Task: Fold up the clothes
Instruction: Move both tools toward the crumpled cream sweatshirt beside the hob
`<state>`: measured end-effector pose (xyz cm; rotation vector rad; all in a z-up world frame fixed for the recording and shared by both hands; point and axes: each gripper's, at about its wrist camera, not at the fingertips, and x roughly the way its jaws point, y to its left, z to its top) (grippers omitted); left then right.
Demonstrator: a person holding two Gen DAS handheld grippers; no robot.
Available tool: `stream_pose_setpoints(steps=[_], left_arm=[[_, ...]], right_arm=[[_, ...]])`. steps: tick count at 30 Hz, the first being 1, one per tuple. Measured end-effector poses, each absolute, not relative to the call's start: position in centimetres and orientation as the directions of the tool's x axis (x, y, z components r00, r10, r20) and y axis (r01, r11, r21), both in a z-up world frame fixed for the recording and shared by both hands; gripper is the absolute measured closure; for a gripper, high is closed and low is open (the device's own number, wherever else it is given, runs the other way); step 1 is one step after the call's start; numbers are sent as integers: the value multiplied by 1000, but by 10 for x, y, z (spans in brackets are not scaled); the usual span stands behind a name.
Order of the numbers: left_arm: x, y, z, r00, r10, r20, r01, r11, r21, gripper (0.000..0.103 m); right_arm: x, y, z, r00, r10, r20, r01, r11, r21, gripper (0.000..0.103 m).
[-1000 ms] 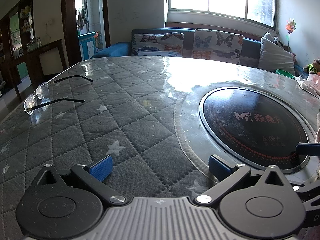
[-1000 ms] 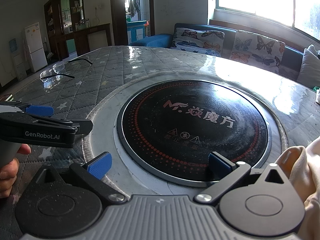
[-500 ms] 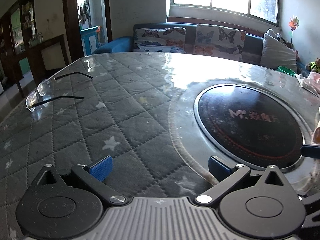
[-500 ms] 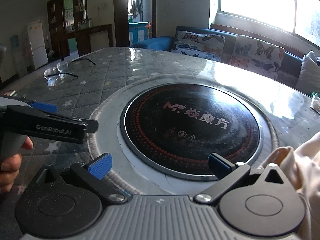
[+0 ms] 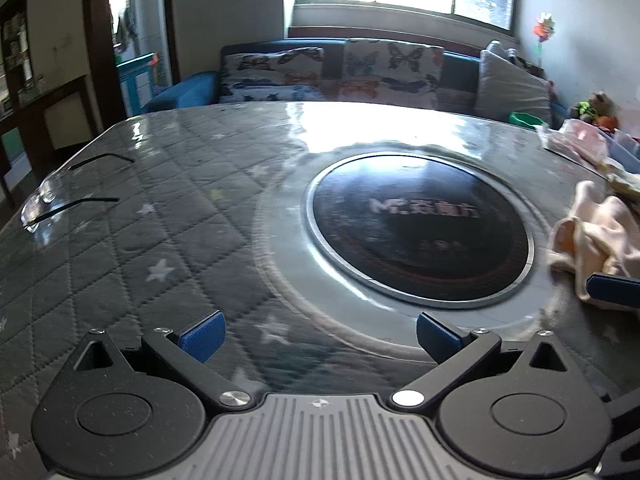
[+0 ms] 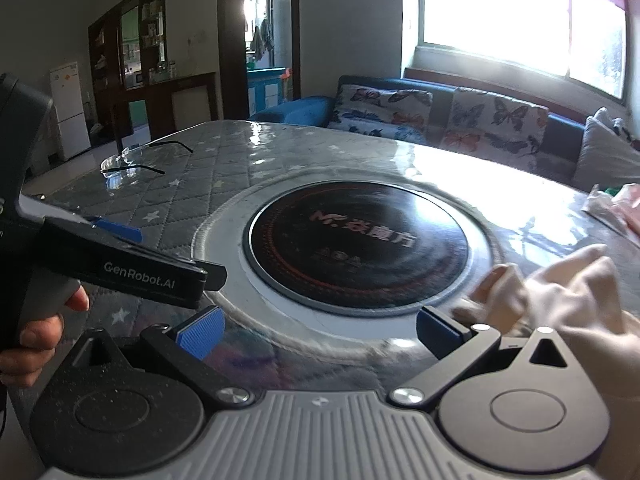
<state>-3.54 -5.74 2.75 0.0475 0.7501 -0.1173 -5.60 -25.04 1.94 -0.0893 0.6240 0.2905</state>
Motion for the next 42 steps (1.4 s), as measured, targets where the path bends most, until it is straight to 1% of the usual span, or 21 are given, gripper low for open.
stream_pose_setpoints(steps=[17, 24, 29, 32, 40, 42], left_arm=[[-49, -120, 38, 675, -222, -703, 305, 952, -8, 0], [-53, -142, 44, 661, -265, -702, 358, 933, -14, 0], [-57, -157, 48, 653, -287, -701, 397, 918, -7, 0], [-59, -166, 50, 647, -292, -705, 412, 911, 0, 0], [-59, -185, 56, 634, -309, -709, 446, 895, 10, 0], [-59, -190, 58, 630, -313, -710, 453, 891, 10, 0]], right_arm=[[-113, -303, 35, 799, 173, -576, -204, 979, 11, 0], [-130, -325, 40, 815, 94, -572, -126, 992, -16, 0], [-140, -336, 42, 813, 52, -580, -101, 994, -52, 0], [-145, -344, 42, 814, 43, -579, -81, 996, -39, 0], [-150, -368, 46, 836, -18, -549, -7, 999, -44, 1], [-149, -374, 46, 832, -22, -554, -1, 999, -41, 4]])
